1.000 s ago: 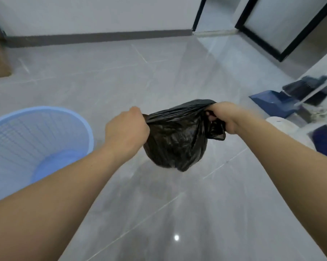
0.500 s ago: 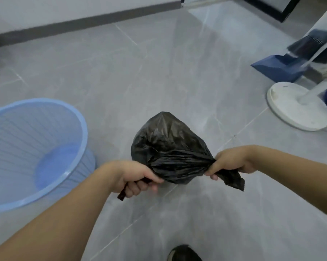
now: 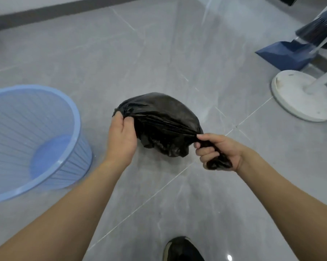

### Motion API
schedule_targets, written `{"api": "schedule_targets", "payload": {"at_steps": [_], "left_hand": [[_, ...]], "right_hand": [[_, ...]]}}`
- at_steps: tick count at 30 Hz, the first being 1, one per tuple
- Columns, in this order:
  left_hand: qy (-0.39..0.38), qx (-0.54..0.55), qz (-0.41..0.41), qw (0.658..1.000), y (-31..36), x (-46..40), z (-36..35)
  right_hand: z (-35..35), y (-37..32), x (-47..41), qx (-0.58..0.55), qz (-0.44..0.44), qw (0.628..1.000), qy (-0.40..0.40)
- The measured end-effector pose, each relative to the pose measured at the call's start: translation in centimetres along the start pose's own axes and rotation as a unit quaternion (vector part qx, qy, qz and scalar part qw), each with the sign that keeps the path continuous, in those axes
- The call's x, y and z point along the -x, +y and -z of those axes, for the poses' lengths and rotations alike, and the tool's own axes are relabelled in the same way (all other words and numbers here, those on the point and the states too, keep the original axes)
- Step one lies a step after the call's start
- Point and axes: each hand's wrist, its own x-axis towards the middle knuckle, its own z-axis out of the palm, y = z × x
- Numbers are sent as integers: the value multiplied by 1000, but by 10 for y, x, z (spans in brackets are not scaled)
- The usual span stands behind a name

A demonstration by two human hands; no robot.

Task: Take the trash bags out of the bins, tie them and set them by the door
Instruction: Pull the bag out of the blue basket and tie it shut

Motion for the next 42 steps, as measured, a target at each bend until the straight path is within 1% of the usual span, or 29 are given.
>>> {"api": "schedule_targets", "payload": {"at_steps": [1, 2, 3, 4, 5, 6, 7, 8, 9, 11, 12, 13, 14, 16, 18, 20, 23, 26, 28, 30, 32, 34, 35, 37, 38, 40, 42], "left_hand": [[12, -33, -31, 999, -8, 2, 0], [17, -76, -33, 996, -20, 5, 1], [1, -124, -8, 992, -32, 6, 4], [-40, -183, 36, 982, -46, 7, 7], [-123, -271, 93, 950, -60, 7, 10], [-221, -359, 143, 896, -70, 12, 13], [-296, -432, 166, 836, -78, 17, 16], [-329, -478, 163, 798, -84, 21, 19], [-332, -501, 147, 786, -86, 26, 21], [-262, -480, 136, 826, -85, 33, 21], [-223, -464, 127, 848, -82, 35, 18], [-196, -454, 117, 861, -78, 36, 14], [-182, -450, 108, 868, -75, 37, 11], [-187, -455, 87, 866, -70, 38, 7], [-211, -470, 64, 855, -67, 40, 6], [-234, -498, 35, 834, -63, 44, 5], [-291, -521, -6, 803, -51, 52, -3], [-379, -525, -17, 762, -31, 63, -11], [-406, -547, -33, 731, -18, 69, -9], [-398, -574, -48, 714, -9, 76, 0], [-364, -614, -62, 698, -6, 80, 14], [-319, -635, -70, 700, 3, 80, 29], [-292, -647, -85, 699, 8, 78, 36], [-257, -660, -127, 695, 16, 72, 46], [-240, -656, -150, 700, 20, 68, 52], [-225, -649, -124, 716, 15, 64, 62], [-228, -665, -165, 691, 7, 62, 69]], "right_hand": [[0, 6, -5, 25, -15, 1000, -11], [0, 11, -9, 52, -30, 998, -16], [-1, 16, -13, 74, -45, 996, -16], [-1, 19, -15, 85, -53, 995, -14], [-2, 22, -18, 85, -50, 995, -15], [-2, 24, -20, 70, -34, 997, -26], [-3, 24, -23, 36, -7, 998, -44], [-5, 22, -27, -7, 27, 998, -65], [-9, 18, -31, -47, 65, 994, -78], [-17, 10, -39, -99, 140, 982, -74], [-22, 5, -43, -112, 173, 977, -57], [-25, 1, -45, -115, 200, 972, -34], [-28, -2, -47, -108, 222, 969, -9], [-32, -8, -48, -88, 248, 964, 33], [-35, -14, -47, -72, 268, 958, 66], [-38, -23, -43, -64, 298, 949, 87], [-48, -33, -36, -48, 336, 938, 75], [-60, -26, -41, 31, 330, 941, 64], [-65, -17, -49, 87, 313, 943, 73], [-67, -10, -55, 137, 302, 938, 99], [-67, -10, -57, 193, 300, 920, 161], [-64, -14, -56, 216, 305, 903, 213], [-64, -16, -56, 217, 309, 900, 217], [-68, -17, -57, 210, 315, 906, 186], [-71, -16, -60, 203, 313, 914, 159], [-81, -10, -69, 188, 300, 930, 102], [-89, -5, -80, 191, 284, 937, 63]]}}
